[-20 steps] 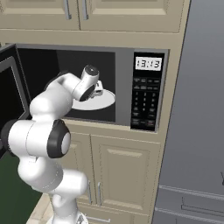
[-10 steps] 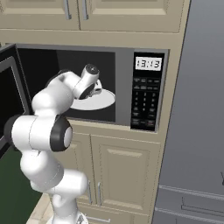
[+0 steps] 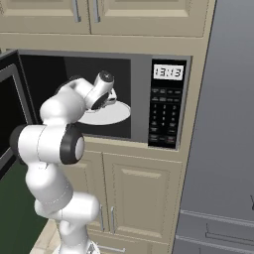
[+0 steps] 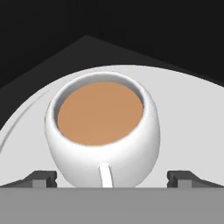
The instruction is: Pick the cup of tea, navigate to the dining table, and place it on the saucer.
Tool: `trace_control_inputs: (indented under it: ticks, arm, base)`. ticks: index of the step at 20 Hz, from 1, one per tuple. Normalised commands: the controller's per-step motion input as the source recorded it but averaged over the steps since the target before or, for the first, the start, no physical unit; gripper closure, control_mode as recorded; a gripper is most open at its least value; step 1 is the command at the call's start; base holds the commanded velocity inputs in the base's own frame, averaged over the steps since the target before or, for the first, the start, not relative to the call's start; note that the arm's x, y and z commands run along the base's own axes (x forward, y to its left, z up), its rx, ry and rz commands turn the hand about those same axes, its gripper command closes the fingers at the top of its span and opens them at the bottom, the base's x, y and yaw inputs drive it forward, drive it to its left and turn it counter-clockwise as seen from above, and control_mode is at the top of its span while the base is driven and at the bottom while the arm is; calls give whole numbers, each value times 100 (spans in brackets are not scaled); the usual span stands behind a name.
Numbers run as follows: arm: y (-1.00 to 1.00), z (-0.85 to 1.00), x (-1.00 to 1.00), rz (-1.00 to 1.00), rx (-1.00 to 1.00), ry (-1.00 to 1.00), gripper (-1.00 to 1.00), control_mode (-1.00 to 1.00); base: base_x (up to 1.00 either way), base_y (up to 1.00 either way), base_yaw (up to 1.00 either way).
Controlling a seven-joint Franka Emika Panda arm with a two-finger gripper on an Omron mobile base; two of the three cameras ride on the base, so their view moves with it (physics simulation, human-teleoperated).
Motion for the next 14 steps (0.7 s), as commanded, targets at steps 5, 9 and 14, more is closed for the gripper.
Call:
trace_control_inputs:
  ticks: [5, 9, 14]
  arm:
    - [0, -2, 1, 0, 0, 0, -100, -100]
    - [0, 0, 0, 0, 0, 0, -100, -100]
    - [0, 0, 0, 0, 0, 0, -100, -100]
  base:
    - [0, 0, 0]
    - [0, 0, 0]
    - [0, 0, 0]
